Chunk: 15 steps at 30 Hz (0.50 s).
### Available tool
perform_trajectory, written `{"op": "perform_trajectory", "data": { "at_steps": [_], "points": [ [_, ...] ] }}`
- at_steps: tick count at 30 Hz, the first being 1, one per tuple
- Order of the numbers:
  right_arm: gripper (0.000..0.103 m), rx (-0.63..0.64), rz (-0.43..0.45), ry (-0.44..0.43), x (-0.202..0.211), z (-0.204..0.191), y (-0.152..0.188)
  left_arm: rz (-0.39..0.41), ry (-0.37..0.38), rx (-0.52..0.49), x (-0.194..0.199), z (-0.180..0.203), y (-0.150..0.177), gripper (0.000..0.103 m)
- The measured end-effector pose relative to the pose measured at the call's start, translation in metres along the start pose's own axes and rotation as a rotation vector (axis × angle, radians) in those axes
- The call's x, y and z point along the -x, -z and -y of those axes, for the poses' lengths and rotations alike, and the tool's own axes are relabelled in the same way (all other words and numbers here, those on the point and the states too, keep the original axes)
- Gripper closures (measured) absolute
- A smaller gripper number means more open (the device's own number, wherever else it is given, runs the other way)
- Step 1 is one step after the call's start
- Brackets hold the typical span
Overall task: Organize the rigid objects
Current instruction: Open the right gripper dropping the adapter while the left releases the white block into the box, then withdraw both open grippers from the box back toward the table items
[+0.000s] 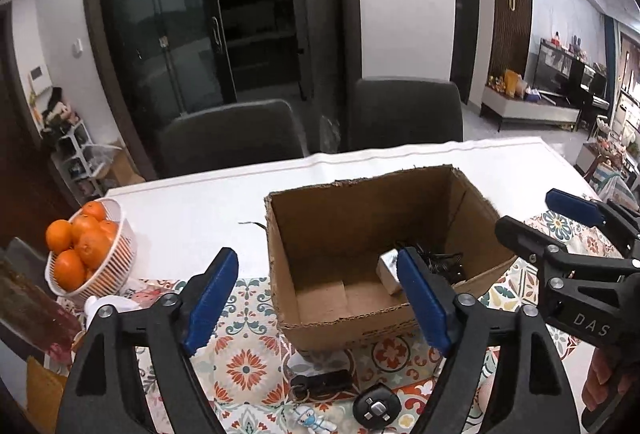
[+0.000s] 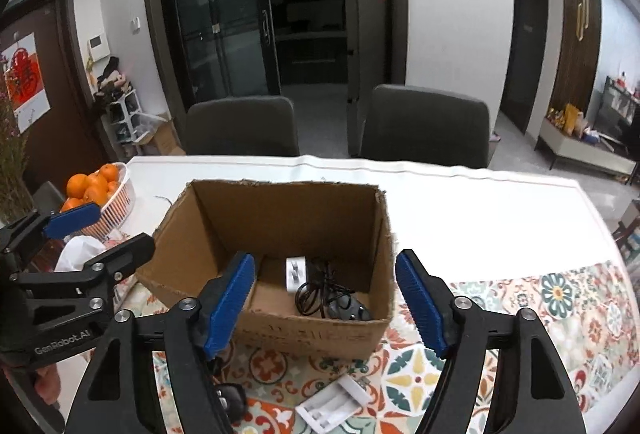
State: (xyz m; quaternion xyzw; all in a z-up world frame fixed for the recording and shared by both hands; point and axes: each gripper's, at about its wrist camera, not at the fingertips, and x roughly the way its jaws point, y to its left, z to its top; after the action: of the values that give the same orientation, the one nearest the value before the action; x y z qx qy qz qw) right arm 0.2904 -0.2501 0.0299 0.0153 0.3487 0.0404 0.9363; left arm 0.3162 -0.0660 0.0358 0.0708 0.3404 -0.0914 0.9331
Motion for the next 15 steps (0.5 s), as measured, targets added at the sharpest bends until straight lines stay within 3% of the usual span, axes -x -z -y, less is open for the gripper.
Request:
{"op": "perform_trajectory", "data": {
  "at_steps": [8, 15],
  "points": [
    [0.015, 0.024, 0.095, 0.069, 0.049, -0.004, 0.013, 0.067, -0.001, 0.023, 0.038, 0.001, 0.02, 0.008],
    [0.008, 0.042, 0.162, 0.108, 0.08, -0.007, 0.03, 0.095, -0.025, 0.036, 0.061, 0.006, 0.042, 0.004]
  ]
}}
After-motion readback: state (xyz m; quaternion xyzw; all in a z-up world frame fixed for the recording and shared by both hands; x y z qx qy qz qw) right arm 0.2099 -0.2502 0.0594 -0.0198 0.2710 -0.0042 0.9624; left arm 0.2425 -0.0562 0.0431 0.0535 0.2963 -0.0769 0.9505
